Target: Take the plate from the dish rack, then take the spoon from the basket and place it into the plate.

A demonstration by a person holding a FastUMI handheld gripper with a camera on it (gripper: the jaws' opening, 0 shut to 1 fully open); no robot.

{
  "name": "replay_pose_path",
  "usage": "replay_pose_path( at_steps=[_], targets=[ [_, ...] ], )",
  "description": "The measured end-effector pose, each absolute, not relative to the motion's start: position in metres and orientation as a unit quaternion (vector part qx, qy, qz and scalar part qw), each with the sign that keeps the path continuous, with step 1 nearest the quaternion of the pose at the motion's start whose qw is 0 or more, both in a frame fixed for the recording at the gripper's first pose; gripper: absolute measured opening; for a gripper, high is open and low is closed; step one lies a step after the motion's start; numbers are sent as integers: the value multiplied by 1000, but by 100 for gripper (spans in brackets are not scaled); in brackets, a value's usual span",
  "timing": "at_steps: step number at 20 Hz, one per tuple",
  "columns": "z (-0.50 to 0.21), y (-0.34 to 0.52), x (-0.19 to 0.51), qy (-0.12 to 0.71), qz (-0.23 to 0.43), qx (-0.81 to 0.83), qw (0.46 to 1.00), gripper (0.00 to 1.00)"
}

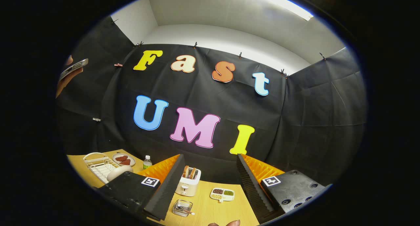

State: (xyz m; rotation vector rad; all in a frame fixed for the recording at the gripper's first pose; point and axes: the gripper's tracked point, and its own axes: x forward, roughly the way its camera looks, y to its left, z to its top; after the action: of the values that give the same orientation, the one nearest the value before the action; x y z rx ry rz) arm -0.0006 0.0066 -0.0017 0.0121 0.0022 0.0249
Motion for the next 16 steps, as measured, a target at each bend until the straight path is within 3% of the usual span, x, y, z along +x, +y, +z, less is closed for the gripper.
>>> replay_pose_path(
  at_steps=[16],
  targets=[
    [7, 17, 2, -5, 28, 23, 999, 97]
  ],
)
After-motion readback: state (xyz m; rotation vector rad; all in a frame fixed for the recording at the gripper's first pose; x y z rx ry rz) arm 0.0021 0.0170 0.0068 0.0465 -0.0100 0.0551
